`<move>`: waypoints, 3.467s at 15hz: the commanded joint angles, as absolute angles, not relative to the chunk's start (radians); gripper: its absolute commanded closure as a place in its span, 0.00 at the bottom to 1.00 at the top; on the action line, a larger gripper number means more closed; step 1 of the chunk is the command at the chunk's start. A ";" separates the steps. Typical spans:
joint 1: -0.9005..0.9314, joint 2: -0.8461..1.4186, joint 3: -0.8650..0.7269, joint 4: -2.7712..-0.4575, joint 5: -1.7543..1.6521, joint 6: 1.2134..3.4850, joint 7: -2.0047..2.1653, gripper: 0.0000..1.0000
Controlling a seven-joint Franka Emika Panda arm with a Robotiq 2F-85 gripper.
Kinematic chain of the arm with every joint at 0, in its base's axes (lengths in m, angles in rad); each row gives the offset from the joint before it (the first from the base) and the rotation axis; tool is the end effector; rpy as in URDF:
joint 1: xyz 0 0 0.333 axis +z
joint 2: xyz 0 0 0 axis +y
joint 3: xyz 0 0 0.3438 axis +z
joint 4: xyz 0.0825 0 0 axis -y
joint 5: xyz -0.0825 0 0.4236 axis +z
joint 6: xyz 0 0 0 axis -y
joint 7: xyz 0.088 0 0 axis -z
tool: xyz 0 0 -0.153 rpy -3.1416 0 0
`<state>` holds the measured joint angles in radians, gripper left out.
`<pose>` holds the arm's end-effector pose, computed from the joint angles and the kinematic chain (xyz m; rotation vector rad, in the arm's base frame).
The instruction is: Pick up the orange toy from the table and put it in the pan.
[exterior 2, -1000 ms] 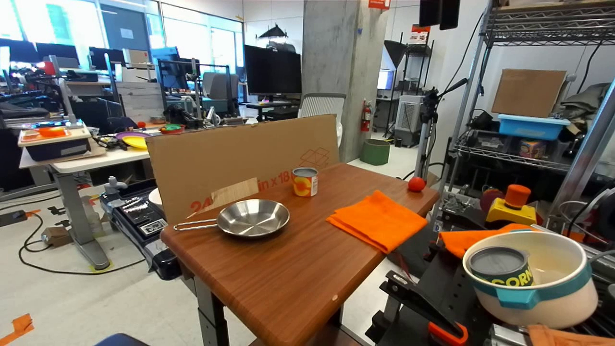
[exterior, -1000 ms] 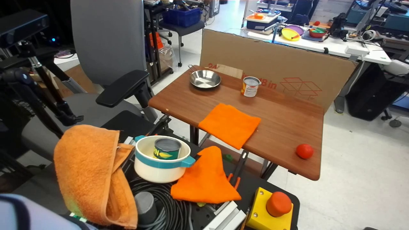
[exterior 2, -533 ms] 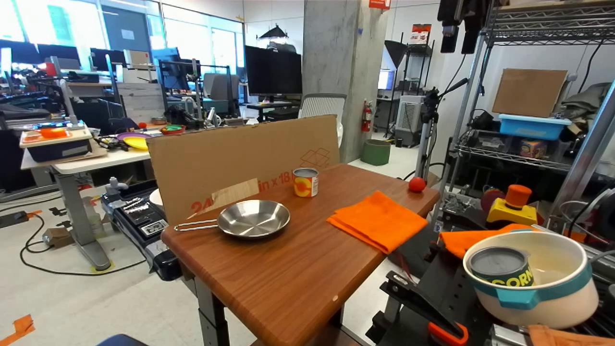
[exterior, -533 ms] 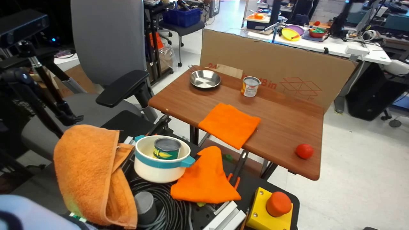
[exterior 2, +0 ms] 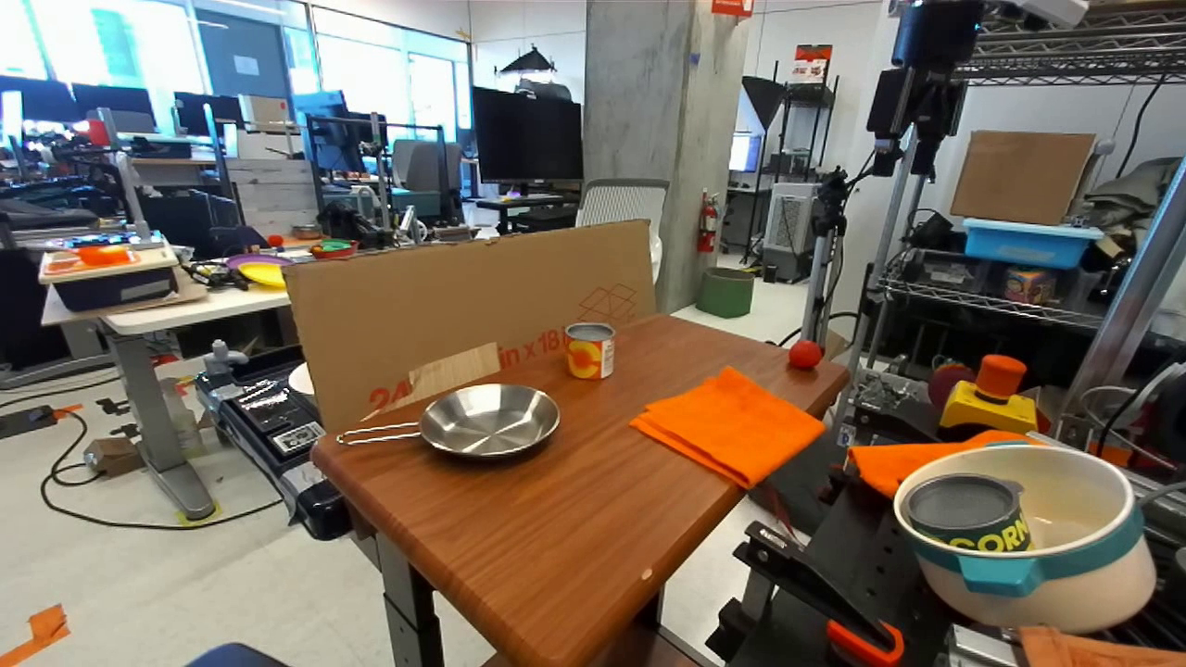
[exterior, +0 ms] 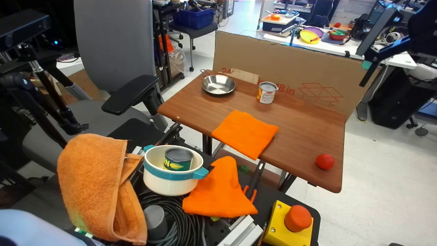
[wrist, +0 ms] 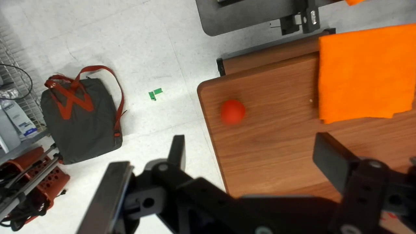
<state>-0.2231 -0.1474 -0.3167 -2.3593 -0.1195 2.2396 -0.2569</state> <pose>0.4362 -0.2691 0.3438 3.0715 -0.3191 0.0024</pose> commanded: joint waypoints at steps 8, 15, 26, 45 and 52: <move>-0.265 0.282 -0.252 -2.155 0.155 2.356 -0.353 0.00; -0.284 0.507 -0.193 -2.028 0.103 2.339 -0.298 0.00; -0.270 0.660 -0.192 -1.938 0.003 2.323 -0.226 0.42; 0.035 0.436 0.110 -1.906 0.084 2.306 -0.090 0.79; 0.168 0.675 0.085 -1.677 0.010 2.281 0.054 0.79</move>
